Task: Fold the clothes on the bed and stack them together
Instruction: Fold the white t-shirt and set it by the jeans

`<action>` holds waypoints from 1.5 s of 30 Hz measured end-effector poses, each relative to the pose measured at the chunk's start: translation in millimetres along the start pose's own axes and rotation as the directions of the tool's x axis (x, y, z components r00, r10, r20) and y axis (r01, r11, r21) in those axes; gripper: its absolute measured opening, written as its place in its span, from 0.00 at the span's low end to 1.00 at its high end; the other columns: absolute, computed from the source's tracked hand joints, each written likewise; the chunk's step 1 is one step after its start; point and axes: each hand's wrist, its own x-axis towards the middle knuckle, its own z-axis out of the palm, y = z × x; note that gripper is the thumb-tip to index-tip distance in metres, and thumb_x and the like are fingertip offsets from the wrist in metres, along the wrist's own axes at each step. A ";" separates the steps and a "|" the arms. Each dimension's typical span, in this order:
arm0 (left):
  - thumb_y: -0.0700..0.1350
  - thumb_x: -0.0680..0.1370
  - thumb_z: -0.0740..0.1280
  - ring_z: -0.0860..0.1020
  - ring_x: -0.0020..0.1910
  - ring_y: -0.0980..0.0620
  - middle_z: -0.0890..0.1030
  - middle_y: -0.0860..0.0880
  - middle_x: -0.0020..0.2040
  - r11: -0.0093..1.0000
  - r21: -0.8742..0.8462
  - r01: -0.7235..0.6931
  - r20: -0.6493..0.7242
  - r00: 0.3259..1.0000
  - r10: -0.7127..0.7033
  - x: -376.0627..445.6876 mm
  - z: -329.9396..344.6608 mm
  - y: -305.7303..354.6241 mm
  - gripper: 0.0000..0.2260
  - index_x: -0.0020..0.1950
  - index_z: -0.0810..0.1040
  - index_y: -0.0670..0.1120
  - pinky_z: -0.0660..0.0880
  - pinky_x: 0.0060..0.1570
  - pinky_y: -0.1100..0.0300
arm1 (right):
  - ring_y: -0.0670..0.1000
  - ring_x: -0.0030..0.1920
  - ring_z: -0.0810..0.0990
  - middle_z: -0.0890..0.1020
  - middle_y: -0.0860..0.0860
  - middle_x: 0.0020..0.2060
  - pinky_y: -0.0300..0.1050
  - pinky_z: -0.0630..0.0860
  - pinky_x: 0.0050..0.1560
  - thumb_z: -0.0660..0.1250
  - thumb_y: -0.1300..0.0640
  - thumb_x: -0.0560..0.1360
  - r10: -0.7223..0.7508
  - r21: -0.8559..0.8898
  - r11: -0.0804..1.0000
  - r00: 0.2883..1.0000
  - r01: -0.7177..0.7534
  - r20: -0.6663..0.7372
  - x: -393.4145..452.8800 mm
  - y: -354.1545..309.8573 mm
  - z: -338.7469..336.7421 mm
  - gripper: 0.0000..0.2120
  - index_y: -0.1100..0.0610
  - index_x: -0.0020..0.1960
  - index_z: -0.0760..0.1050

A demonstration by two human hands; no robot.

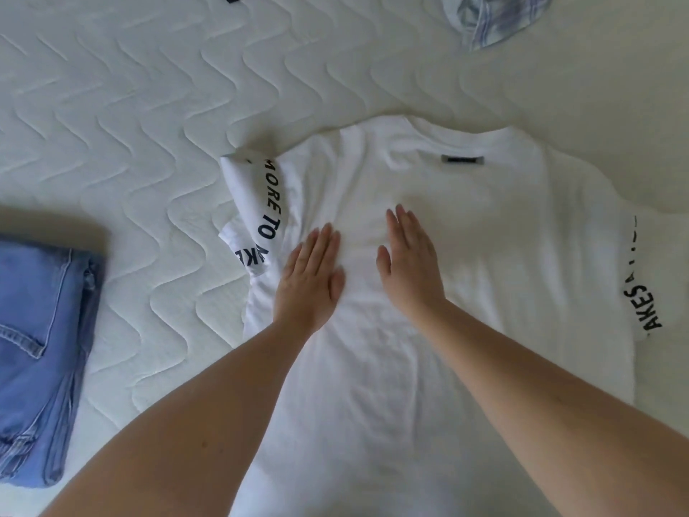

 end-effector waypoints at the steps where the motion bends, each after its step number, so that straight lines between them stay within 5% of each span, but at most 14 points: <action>1: 0.53 0.84 0.49 0.46 0.80 0.53 0.48 0.51 0.81 1.000 0.010 0.009 -0.009 1.000 -0.009 1.0 4.6 -0.5 0.26 0.81 0.48 0.48 0.41 0.77 0.56 | 0.54 0.79 0.53 0.56 0.55 0.79 0.48 0.51 0.77 0.55 0.55 0.82 -0.019 -0.004 1.000 1.000 0.019 -0.002 12.3 -3.7 2.0 0.27 0.59 0.79 0.54; 14: 0.52 0.82 0.50 0.53 0.79 0.51 0.54 0.48 0.81 1.000 0.012 -0.024 -0.036 0.999 0.025 8.0 20.1 -5.7 0.27 0.80 0.55 0.45 0.51 0.77 0.51 | 0.54 0.78 0.56 0.59 0.55 0.78 0.54 0.56 0.76 0.52 0.49 0.83 -0.238 -0.248 0.948 0.963 0.202 -0.125 112.0 -17.0 44.5 0.26 0.58 0.79 0.58; 25: 0.51 0.82 0.53 0.59 0.78 0.50 0.60 0.48 0.79 0.989 -0.124 -0.077 -0.053 0.996 0.070 8.8 2.1 -5.6 0.25 0.78 0.62 0.44 0.59 0.74 0.49 | 0.53 0.79 0.49 0.52 0.57 0.79 0.54 0.50 0.78 0.48 0.46 0.80 -0.105 -0.261 0.961 0.992 0.085 -0.064 117.2 -17.7 49.7 0.33 0.62 0.79 0.48; 28: 0.45 0.80 0.58 0.71 0.71 0.46 0.74 0.44 0.71 0.903 -0.403 -0.150 -0.187 0.979 0.079 14.9 -25.5 -21.1 0.21 0.73 0.71 0.43 0.69 0.66 0.47 | 0.53 0.79 0.51 0.54 0.57 0.79 0.55 0.51 0.77 0.47 0.51 0.79 -0.113 -0.270 0.958 0.991 0.091 -0.070 117.5 -16.8 49.0 0.31 0.62 0.79 0.50; 32: 0.33 0.72 0.55 0.73 0.64 0.46 0.76 0.45 0.64 0.898 -0.435 -0.070 -0.412 0.902 -0.128 46.5 -74.2 -56.6 0.25 0.68 0.72 0.44 0.67 0.65 0.56 | 0.52 0.79 0.50 0.53 0.55 0.79 0.54 0.50 0.78 0.48 0.54 0.77 -0.121 -0.273 0.958 0.989 0.093 -0.088 117.3 -13.5 50.3 0.32 0.60 0.79 0.49; 34: 0.30 0.69 0.54 0.69 0.68 0.47 0.73 0.45 0.68 0.883 -0.463 0.080 -0.355 0.896 -0.267 71.8 -93.1 -79.2 0.31 0.72 0.70 0.44 0.63 0.69 0.56 | 0.52 0.79 0.50 0.52 0.55 0.79 0.54 0.49 0.78 0.48 0.54 0.77 -0.125 -0.279 0.955 0.989 0.098 -0.083 116.7 -13.6 51.3 0.32 0.59 0.80 0.48; 37: 0.28 0.73 0.57 0.60 0.75 0.48 0.65 0.48 0.76 0.880 -0.389 0.273 -0.079 0.942 -0.327 103.0 -102.4 -116.3 0.33 0.76 0.66 0.50 0.57 0.74 0.51 | 0.53 0.79 0.51 0.54 0.53 0.79 0.54 0.50 0.78 0.49 0.53 0.76 -0.129 -0.286 0.953 0.988 0.099 -0.089 118.1 -14.7 53.0 0.33 0.58 0.80 0.49; 41: 0.41 0.78 0.68 0.53 0.78 0.51 0.60 0.53 0.78 0.982 -0.182 0.049 0.145 0.989 -0.022 117.7 -103.5 -152.0 0.27 0.75 0.67 0.57 0.49 0.76 0.48 | 0.55 0.79 0.52 0.55 0.53 0.79 0.56 0.51 0.77 0.50 0.53 0.75 -0.150 -0.297 0.948 0.984 0.116 -0.093 119.9 -14.6 54.9 0.33 0.57 0.80 0.51; 45: 0.50 0.74 0.73 0.58 0.78 0.49 0.67 0.50 0.75 0.987 -0.118 -0.108 0.112 0.986 0.122 118.4 -109.2 -158.1 0.22 0.67 0.77 0.47 0.50 0.76 0.50 | 0.55 0.79 0.52 0.55 0.55 0.79 0.57 0.51 0.77 0.51 0.53 0.75 -0.149 -0.299 0.948 0.984 0.113 -0.100 117.6 -12.8 56.2 0.34 0.56 0.80 0.51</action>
